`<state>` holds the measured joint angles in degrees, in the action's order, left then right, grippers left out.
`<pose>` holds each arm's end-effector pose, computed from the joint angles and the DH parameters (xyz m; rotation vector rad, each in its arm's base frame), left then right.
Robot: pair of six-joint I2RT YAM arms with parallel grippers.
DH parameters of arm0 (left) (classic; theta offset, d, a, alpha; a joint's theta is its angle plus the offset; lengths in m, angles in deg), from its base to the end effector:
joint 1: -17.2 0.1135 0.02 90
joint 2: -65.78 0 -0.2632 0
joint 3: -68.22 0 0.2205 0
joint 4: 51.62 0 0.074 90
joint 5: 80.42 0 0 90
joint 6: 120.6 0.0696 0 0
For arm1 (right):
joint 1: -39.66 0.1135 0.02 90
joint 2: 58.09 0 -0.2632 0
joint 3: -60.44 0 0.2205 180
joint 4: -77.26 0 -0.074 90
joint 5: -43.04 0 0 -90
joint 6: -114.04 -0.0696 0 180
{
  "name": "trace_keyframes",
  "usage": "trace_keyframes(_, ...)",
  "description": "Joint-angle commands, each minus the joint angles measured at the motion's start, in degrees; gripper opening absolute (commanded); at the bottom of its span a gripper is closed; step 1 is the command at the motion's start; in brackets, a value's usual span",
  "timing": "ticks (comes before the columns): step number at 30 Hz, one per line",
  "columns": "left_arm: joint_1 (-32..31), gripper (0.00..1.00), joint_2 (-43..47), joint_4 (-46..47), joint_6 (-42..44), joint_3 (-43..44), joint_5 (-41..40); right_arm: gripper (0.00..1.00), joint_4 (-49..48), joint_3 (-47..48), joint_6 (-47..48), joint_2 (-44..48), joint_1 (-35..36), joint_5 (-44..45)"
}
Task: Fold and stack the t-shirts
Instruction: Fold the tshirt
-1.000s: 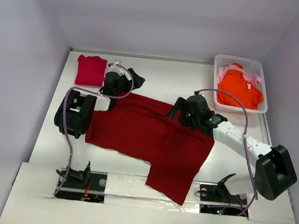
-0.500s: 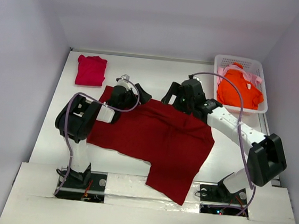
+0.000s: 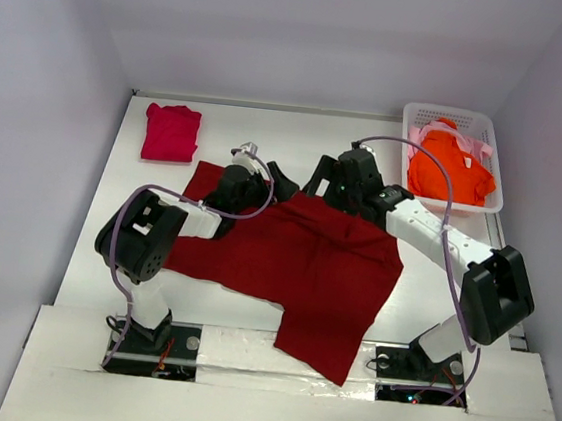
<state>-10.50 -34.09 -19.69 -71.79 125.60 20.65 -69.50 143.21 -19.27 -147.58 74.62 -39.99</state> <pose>0.3193 -0.1827 0.1978 -0.0700 1.8704 -1.0258 0.2887 0.1915 0.2590 0.2356 2.3182 0.5761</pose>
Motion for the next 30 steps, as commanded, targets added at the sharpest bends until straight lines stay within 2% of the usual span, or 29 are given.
trace_keyframes(1,-0.8,0.99,1.6,0.5,0.6,0.0,-1.1,1.00,-1.7,-1.4,0.0,3.0,0.4,0.9)
trace_keyframes(8,-0.8,0.99,3.1,-0.5,0.4,-0.6,-0.8,1.00,-1.2,-2.0,0.0,3.9,0.4,0.5)
trace_keyframes(13,-0.8,0.99,9.5,-11.1,2.5,0.1,-5.1,1.00,-1.7,-6.8,-0.8,7.4,0.4,-2.7)
trace_keyframes(18,-1.3,0.99,12.9,-16.1,3.1,0.3,-5.7,1.00,1.3,-11.8,-3.3,8.7,0.4,-3.1)
trace_keyframes(22,-1.8,0.92,14.5,-18.5,3.2,-1.1,-6.0,1.00,4.5,-14.8,-5.0,9.3,2.6,-1.1)
trace_keyframes(27,-3.7,0.90,20.3,-25.1,3.5,-4.2,-10.6,1.00,6.0,-18.3,-7.6,14.7,5.7,-1.5)
trace_keyframes(30,-3.7,0.93,25.3,-30.7,4.3,-6.1,-15.5,1.00,8.6,-21.5,-9.8,18.2,7.0,-0.4)
